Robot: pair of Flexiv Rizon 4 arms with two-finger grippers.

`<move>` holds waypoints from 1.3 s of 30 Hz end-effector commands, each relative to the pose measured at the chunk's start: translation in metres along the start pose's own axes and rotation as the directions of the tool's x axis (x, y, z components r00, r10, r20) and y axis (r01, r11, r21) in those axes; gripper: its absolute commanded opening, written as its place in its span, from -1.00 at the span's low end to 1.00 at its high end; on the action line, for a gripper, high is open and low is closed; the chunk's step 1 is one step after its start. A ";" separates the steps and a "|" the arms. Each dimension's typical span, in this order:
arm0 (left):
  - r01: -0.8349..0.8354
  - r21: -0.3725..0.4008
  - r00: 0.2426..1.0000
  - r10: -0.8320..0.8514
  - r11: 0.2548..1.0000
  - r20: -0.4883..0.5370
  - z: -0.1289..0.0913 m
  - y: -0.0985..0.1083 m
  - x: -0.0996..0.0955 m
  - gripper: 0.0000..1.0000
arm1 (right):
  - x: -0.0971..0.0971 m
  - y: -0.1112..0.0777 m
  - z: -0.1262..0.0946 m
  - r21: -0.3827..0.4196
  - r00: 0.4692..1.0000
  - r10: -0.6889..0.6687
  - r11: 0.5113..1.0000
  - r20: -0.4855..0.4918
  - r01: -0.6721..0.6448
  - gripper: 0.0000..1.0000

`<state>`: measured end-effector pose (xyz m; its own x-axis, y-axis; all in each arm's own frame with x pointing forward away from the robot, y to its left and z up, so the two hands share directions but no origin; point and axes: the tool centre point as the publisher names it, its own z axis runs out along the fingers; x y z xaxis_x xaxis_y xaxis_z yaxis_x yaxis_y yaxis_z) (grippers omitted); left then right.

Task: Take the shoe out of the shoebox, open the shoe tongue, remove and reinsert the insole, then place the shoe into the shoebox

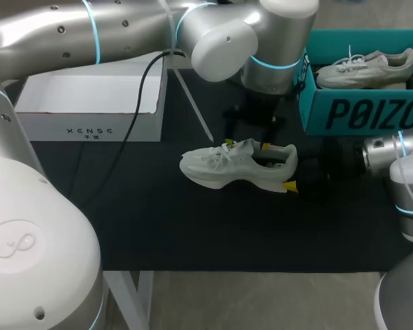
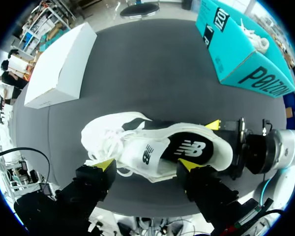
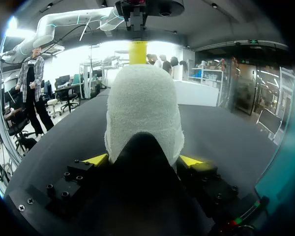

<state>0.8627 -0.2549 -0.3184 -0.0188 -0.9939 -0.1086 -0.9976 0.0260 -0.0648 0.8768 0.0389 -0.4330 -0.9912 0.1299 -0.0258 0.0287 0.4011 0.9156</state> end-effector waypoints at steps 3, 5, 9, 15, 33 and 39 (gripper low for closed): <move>-0.001 0.003 1.000 0.001 1.000 -0.002 -0.001 0.001 -0.003 -1.00 | 0.000 -0.003 0.002 0.001 1.000 -0.001 1.000 0.001 0.001 -1.00; -0.006 0.012 1.000 0.006 1.000 0.003 -0.002 0.002 -0.005 -1.00 | 0.000 -0.003 0.002 0.001 1.000 -0.001 1.000 0.001 0.001 -1.00; -0.008 0.016 1.000 0.008 1.000 0.010 -0.001 0.002 -0.007 -1.00 | 0.000 -0.003 0.002 0.001 1.000 -0.001 1.000 0.001 0.001 -1.00; -0.003 0.020 1.000 0.003 1.000 0.012 -0.002 -0.003 -0.009 -1.00 | 0.000 -0.003 0.002 0.001 1.000 -0.001 1.000 0.001 0.001 -1.00; 0.040 0.036 0.998 -0.039 0.999 -0.044 -0.033 -0.025 -0.048 -1.00 | 0.000 -0.003 0.002 0.001 1.000 -0.001 1.000 0.001 0.001 -1.00; 0.082 0.018 0.996 -0.081 0.996 -0.039 -0.028 -0.030 -0.069 -1.00 | 0.000 -0.003 0.002 0.001 1.000 -0.001 1.000 0.001 0.001 -1.00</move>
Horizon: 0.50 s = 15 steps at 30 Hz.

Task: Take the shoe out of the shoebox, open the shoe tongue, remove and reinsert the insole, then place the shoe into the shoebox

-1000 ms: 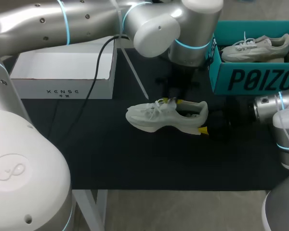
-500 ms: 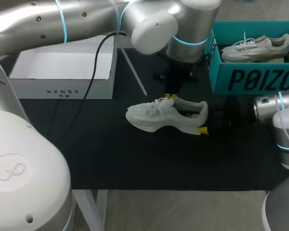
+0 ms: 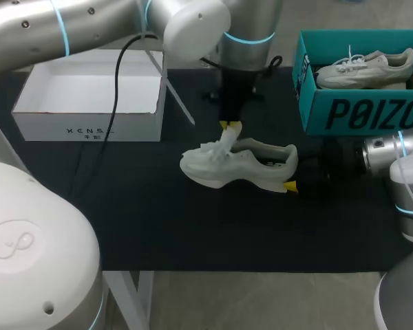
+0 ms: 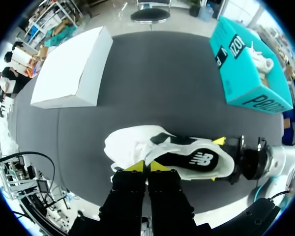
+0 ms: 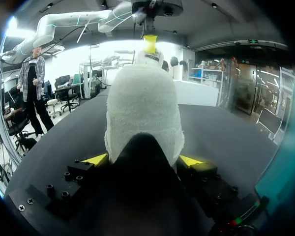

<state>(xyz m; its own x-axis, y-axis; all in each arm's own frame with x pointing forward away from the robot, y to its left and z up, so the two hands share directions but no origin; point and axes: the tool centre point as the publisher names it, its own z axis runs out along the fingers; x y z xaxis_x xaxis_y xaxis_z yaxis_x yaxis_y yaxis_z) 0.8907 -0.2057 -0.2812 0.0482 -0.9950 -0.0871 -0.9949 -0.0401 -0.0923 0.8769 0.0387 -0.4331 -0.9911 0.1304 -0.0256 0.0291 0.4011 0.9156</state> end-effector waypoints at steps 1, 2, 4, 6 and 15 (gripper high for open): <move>0.020 -0.003 1.000 -0.020 1.000 -0.018 0.003 -0.003 -0.018 -1.00 | 0.000 -0.003 0.002 0.001 1.000 -0.001 1.000 0.001 0.001 -1.00; 0.023 -0.006 1.000 -0.023 1.000 -0.015 0.005 -0.004 -0.021 -1.00 | 0.000 -0.003 0.002 0.001 1.000 -0.001 1.000 0.001 0.001 -1.00; 0.035 -0.014 0.999 -0.035 0.999 -0.007 0.008 -0.006 -0.026 -1.00 | 0.000 -0.003 0.002 0.001 1.000 -0.001 1.000 0.001 0.001 -1.00; 0.040 -0.018 0.999 -0.040 0.999 -0.004 0.011 -0.007 -0.030 -1.00 | 0.000 -0.003 0.002 0.001 1.000 -0.001 1.000 0.001 0.001 -1.00; 0.068 -0.035 0.998 -0.067 0.997 0.014 0.017 -0.009 -0.038 -0.19 | 0.000 -0.003 0.002 0.001 1.000 -0.001 1.000 0.001 0.001 -1.00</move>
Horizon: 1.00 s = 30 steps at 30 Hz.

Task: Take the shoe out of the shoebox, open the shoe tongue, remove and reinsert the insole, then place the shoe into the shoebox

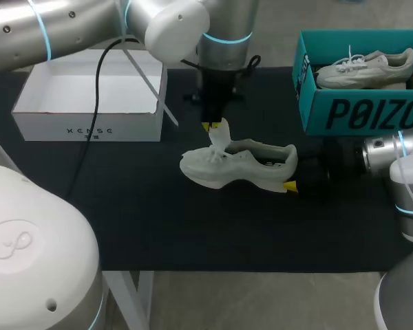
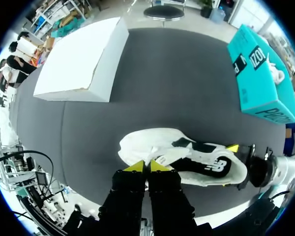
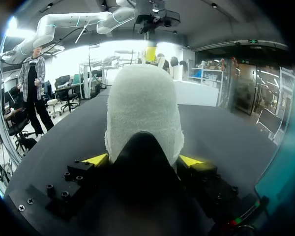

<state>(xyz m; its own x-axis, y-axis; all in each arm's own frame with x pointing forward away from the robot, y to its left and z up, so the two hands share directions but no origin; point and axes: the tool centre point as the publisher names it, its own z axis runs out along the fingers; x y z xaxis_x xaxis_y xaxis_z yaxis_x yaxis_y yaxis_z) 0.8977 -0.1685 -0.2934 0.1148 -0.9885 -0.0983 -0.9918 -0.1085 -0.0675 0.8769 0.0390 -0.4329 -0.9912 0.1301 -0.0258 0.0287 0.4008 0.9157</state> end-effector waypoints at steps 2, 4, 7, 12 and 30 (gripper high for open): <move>-0.013 -0.010 1.000 0.012 1.000 -0.021 -0.002 -0.001 -0.002 1.00 | 0.000 -0.003 0.002 0.002 1.000 -0.001 1.000 0.001 0.001 -1.00; -0.009 -0.007 1.000 0.009 1.000 -0.027 -0.007 -0.001 0.000 1.00 | 0.000 -0.003 0.002 0.002 1.000 -0.001 1.000 0.001 0.001 -1.00; -0.012 0.037 0.999 0.014 0.999 -0.052 -0.018 -0.004 0.004 1.00 | 0.000 -0.003 0.002 0.002 1.000 -0.001 1.000 0.001 0.001 -1.00; -0.033 0.085 0.994 0.042 0.996 -0.102 -0.041 -0.013 0.006 1.00 | 0.000 -0.003 0.002 0.002 1.000 -0.001 1.000 0.001 0.001 -1.00; -0.989 0.145 -0.031 0.999 -0.032 0.010 -0.085 0.030 -0.024 1.00 | 0.000 -0.003 0.002 0.002 1.000 -0.001 1.000 0.001 0.001 -1.00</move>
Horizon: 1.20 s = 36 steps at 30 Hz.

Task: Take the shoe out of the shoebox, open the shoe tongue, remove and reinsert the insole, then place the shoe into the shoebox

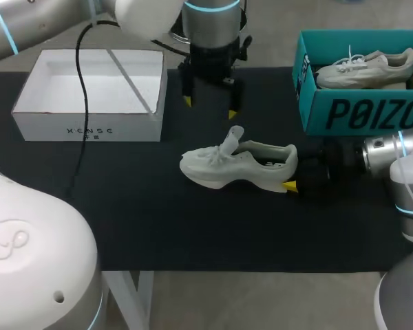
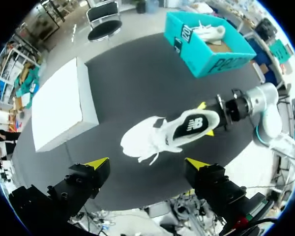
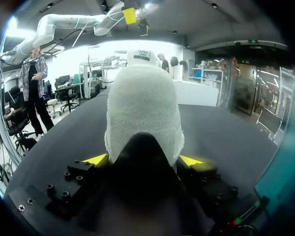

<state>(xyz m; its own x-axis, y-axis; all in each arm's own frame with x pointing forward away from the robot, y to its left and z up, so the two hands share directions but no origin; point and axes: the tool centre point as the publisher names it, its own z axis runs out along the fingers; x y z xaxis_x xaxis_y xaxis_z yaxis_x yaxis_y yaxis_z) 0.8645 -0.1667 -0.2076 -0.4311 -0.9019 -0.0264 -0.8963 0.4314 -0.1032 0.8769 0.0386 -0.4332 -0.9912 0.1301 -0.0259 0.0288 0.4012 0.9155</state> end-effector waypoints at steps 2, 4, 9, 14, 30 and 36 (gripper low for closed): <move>-0.886 0.018 0.464 0.886 0.464 -0.029 0.001 0.008 -0.007 1.00 | 0.000 -0.003 0.002 0.001 1.000 -0.001 1.000 0.001 0.001 -1.00; -0.886 0.018 0.464 0.886 0.464 -0.029 0.001 0.008 -0.007 1.00 | 0.000 -0.003 0.002 0.001 1.000 -0.001 1.000 0.001 0.001 -1.00; -0.886 0.018 0.464 0.886 0.464 -0.029 0.001 0.008 -0.007 1.00 | 0.000 -0.003 0.002 0.001 1.000 -0.001 1.000 0.001 0.001 -1.00; -0.916 0.017 0.402 0.915 0.401 0.035 -0.004 0.008 -0.007 1.00 | 0.000 -0.003 0.002 0.001 1.000 -0.001 1.000 0.001 0.001 -1.00; -0.994 0.044 -0.092 0.974 -0.103 0.207 -0.040 0.004 0.068 -1.00 | 0.000 -0.003 0.002 0.001 1.000 -0.001 1.000 0.001 0.001 -1.00; -0.991 0.070 -0.101 0.977 -0.116 0.189 -0.020 0.008 0.086 -1.00 | 0.000 -0.003 0.002 0.001 1.000 -0.001 1.000 0.001 0.001 -1.00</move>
<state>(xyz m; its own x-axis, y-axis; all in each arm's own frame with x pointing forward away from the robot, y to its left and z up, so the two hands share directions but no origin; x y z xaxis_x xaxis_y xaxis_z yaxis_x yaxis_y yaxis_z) 0.8190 -0.2384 -0.1778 -0.9727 0.0829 -0.2168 0.0992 0.9929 -0.0656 0.8768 0.0387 -0.4332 -0.9912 0.1299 -0.0259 0.0287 0.4011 0.9156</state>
